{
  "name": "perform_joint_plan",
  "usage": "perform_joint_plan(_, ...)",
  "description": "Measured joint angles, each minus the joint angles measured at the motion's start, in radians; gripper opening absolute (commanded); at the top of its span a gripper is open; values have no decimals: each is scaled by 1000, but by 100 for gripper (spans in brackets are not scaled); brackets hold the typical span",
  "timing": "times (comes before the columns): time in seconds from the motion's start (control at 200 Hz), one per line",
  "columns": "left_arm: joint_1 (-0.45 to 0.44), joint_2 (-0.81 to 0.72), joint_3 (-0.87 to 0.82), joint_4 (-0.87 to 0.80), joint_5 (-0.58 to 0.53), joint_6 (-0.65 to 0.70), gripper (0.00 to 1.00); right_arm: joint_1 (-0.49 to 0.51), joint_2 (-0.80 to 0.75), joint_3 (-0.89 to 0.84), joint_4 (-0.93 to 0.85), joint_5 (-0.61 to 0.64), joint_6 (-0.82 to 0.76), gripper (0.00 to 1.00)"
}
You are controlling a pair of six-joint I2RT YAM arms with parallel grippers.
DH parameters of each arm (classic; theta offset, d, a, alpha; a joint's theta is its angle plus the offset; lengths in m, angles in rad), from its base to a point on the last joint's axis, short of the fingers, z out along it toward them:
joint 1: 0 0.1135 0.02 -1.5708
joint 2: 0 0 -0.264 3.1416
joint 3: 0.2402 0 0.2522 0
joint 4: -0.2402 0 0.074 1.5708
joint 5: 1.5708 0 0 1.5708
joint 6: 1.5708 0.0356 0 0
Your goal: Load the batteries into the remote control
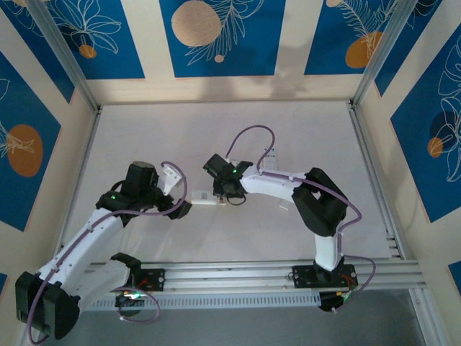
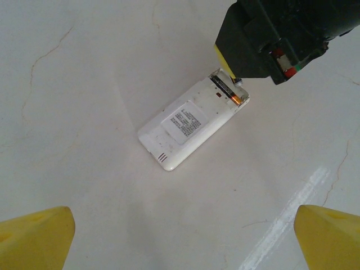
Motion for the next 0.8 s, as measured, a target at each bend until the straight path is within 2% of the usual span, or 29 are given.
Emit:
perform_joint_plan(0.69,0,0,0,1,1,0,100,7,39,5,-24,-25,5,18)
perform_joint_plan(0.8,0,0,0,1,1,0,100,9,47,10,-32,-33,8,23)
